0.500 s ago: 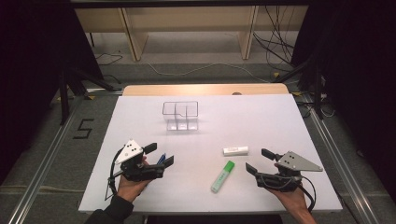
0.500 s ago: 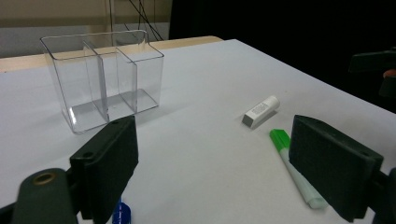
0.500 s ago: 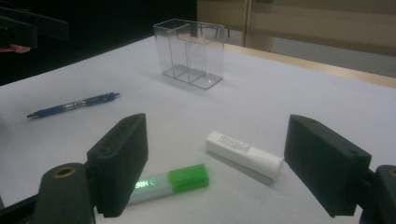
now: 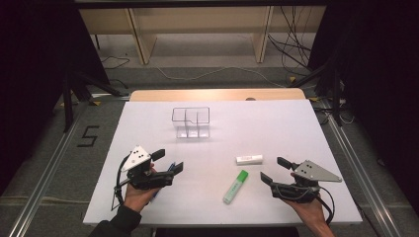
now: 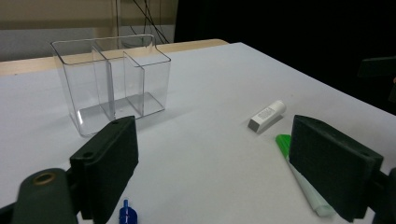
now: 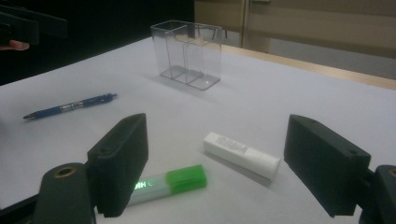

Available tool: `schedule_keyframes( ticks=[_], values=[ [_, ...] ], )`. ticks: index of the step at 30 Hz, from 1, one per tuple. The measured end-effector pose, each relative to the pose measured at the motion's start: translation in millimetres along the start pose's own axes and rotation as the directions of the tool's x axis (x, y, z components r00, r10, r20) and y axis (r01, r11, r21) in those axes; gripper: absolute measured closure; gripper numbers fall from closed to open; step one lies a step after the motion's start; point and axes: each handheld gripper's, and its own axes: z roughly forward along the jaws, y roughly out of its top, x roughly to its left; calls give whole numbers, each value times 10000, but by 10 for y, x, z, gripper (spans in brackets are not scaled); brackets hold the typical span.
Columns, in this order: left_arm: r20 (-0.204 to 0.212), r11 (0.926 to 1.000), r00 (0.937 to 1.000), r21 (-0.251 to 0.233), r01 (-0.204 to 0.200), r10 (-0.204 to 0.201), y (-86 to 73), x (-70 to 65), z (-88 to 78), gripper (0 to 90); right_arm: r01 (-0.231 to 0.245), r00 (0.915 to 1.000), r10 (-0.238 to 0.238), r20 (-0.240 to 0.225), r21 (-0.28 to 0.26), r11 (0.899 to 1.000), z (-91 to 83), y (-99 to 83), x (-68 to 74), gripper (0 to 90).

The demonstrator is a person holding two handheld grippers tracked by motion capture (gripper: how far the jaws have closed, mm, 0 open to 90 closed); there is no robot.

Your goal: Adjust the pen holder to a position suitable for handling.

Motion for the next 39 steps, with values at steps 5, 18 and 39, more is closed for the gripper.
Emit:
schedule_keyframes(
  ticks=[5, 18, 39],
  values=[
    [-282, 9987, 9983, -61, 514, -515, 58, 35, 8, 156, 23, 10000, -22, 66, -125, 9999, -14, 7, -5, 231],
    [-1471, 9969, 9866, 237, 752, -709, 202, 205, 77, 158, 52, 9999, -51, 133, -137, 9999, -19, 10, -4, 234],
    [-3290, 9877, 9348, 330, 1527, -1336, 312, 745, 377, 325, 39, 9999, -38, 114, -86, 10000, -10, 1, -7, 234]
  ],
)
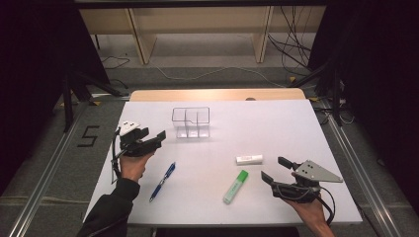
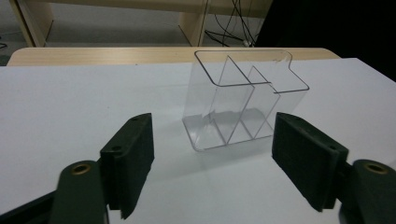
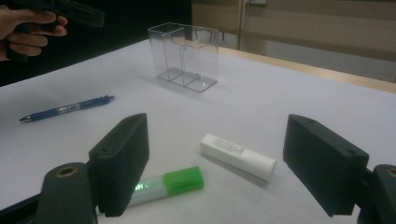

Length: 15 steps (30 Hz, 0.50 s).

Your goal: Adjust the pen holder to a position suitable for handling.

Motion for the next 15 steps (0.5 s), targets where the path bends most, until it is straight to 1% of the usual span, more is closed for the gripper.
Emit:
schedule_keyframes(
  ticks=[1, 3, 5, 8, 11, 13, 14, 15],
  values=[
    [0, 10000, 10000, 0, 0, 0, 0, 0, 0, 339, 1, 10000, -1, 3, 0, 10000, 0, 1, 1, 235],
    [-138, 10000, 9999, 52, -16, 17, 8, 19, 64, 374, -23, 10000, 23, -22, -27, 10000, 2, 2, 10, 235],
    [-288, 9998, 9995, 197, -89, 94, 10, 45, 135, 414, 83, 9999, -83, -59, -55, 10000, 3, 3, 12, 236],
    [-479, 9996, 9989, 274, 31, -18, 15, 89, 242, 501, 4, 10000, -4, -63, 61, 10000, 4, -1, 12, 236],
    [-572, 9993, 9983, 354, 109, -88, 30, 133, 330, 585, -2, 10000, 2, -45, 72, 10000, 1, -1, 10, 237],
    [-603, 9990, 9982, 447, 27, 0, 38, 158, 378, 625, 30, 10000, -30, -85, -41, 10000, 9, -3, 12, 239],
    [-579, 9987, 9983, 497, 91, -62, 41, 182, 423, 646, 28, 10000, -28, -71, 15, 10000, 10, -3, 12, 239],
    [-579, 9987, 9983, 497, 91, -62, 41, 182, 423, 669, 3, 10000, -3, -97, 45, 10000, 14, -5, 12, 239]
  ],
)
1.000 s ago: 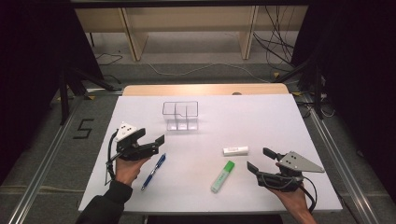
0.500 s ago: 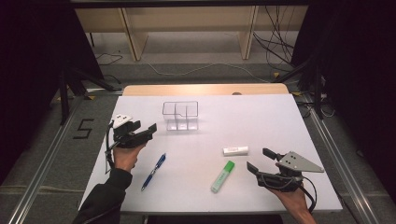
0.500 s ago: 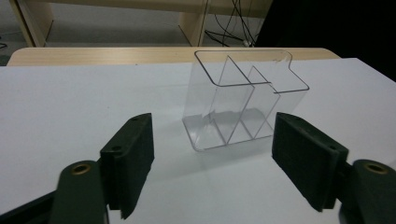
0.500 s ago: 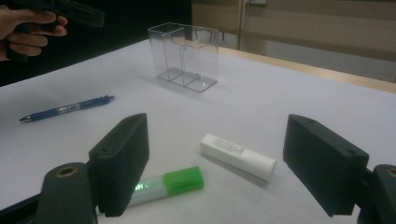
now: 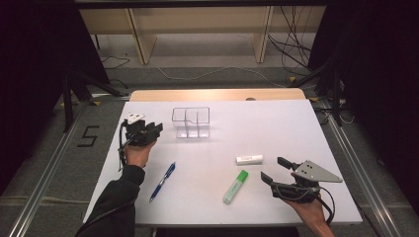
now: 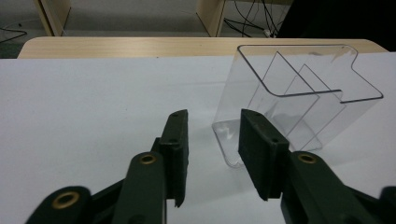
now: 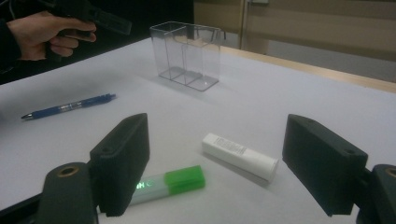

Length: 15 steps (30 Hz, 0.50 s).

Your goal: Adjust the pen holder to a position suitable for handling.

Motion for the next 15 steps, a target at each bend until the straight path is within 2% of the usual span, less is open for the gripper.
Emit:
schedule_keyframes(
  ticks=[5, 7, 8, 13, 15],
  values=[
    [37, 9999, 10000, 143, 7, -8, 14, 37, 107, 764, 30, 10000, -30, -1, -14, 10000, 2, -2, -1, 239],
    [46, 9998, 9999, 182, 102, -103, 22, 54, 151, 804, -2, 10000, 2, 1, 43, 10000, -1, -4, -6, 240],
    [37, 9994, 9996, 217, 283, -284, 27, 63, 200, 823, -3, 10000, 3, 21, 82, 10000, 0, -3, -7, 240],
    [24, 9988, 9997, 429, 247, -248, 32, 61, 303, 892, 79, 10000, -78, -7, 110, 9999, 13, -6, -3, 241],
    [88, 9986, 9997, 476, 212, -217, 37, 51, 351, 892, 81, 10000, -81, 4, 119, 9999, 11, -5, -5, 241]
  ],
)
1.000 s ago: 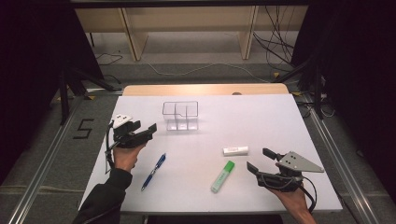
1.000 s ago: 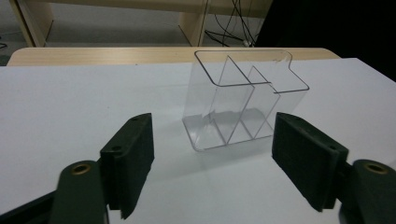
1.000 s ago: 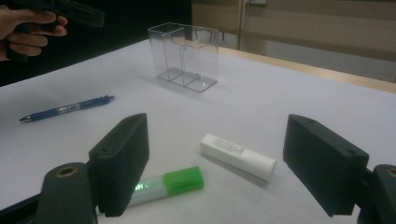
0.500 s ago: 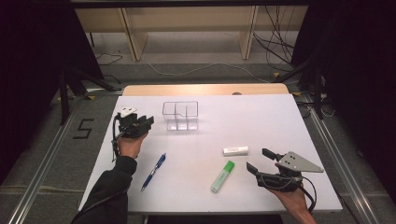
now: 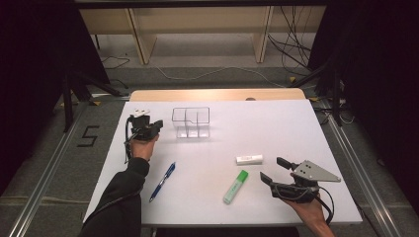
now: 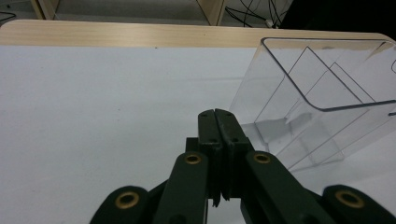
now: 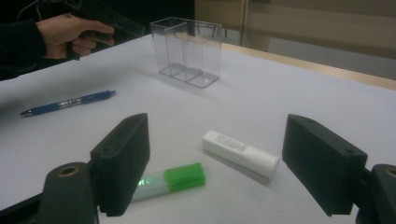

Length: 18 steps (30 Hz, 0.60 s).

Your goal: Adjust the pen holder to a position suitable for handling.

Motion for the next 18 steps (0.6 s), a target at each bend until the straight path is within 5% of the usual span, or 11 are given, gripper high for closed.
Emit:
schedule_keyframes(
  ticks=[18],
  values=[
    [546, 9982, 9984, 589, 114, -147, 102, -103, 230, 894, 47, 10000, -47, -47, 121, 9999, 23, -10, 0, 243]
  ],
)
